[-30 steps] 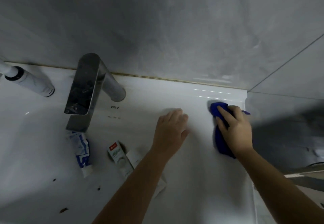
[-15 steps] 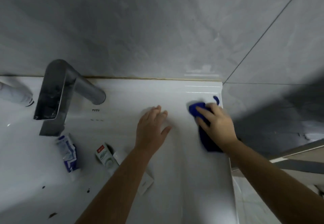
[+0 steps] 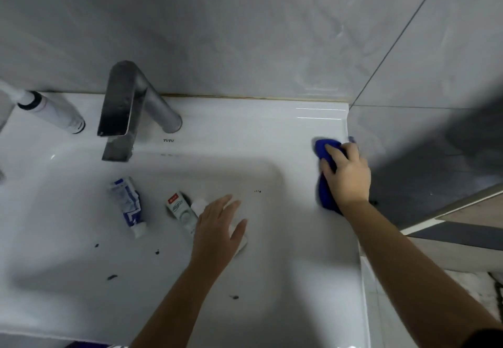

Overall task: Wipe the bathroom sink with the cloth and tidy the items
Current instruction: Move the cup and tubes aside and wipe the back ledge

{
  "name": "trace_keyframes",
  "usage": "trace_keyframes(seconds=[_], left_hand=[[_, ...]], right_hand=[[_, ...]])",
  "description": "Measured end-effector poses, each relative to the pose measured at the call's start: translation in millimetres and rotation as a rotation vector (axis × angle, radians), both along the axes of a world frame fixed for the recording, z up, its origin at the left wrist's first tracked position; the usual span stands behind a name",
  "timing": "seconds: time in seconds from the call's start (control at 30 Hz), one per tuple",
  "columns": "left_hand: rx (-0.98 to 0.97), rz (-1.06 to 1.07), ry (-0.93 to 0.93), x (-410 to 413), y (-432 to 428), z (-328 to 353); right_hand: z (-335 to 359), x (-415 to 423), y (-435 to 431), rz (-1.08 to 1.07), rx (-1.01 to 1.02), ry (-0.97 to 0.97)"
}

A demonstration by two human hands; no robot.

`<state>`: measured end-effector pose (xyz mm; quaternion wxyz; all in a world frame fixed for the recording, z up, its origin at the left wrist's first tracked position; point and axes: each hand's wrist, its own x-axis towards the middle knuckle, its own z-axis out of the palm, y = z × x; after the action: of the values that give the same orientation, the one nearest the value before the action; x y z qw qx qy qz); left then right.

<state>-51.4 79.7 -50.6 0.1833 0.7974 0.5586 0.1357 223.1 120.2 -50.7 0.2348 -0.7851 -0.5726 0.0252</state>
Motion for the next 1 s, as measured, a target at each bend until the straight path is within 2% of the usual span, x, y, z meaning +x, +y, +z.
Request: trace_keyframes(seconds=[0.03, 0.1, 0.17, 0.23, 0.3, 0.43, 0.63, 0.77, 1.0], left_hand=[[-0.012, 0.012, 0.007, -10, -6, -3], [-0.042, 0.044, 0.009, -30, -15, -10], [-0.087, 0.076, 0.007, -53, -21, -19], [-0.115, 0.098, -0.011, -80, -23, -25], [-0.112, 0.099, -0.03, -105, -19, -26], [-0.056, 0.035, -0.028, -136, -1, -28], [-0.188, -0.162, -0.065, -130, 42, -44], [-0.222, -0.416, 0.004, -107, 71, -57], [-0.333, -0.723, 0.294, -75, 86, -67]], right_hand=[[0, -15, 0, -0.054, -0.003, 0.043], [0, -51, -15, -0.027, 0.005, 0.092], [-5, -89, -39, 0.129, -0.011, 0.033], [-8, -125, -58, 0.306, -0.112, -0.046], [-8, -152, -68, 0.341, -0.21, 0.021], [8, -181, -78, 0.081, -0.163, 0.262], [28, -202, -81, -0.155, -0.152, 0.445], [25, -198, -78, -0.267, -0.14, 0.491], [19, -194, -85, -0.326, -0.121, 0.522]])
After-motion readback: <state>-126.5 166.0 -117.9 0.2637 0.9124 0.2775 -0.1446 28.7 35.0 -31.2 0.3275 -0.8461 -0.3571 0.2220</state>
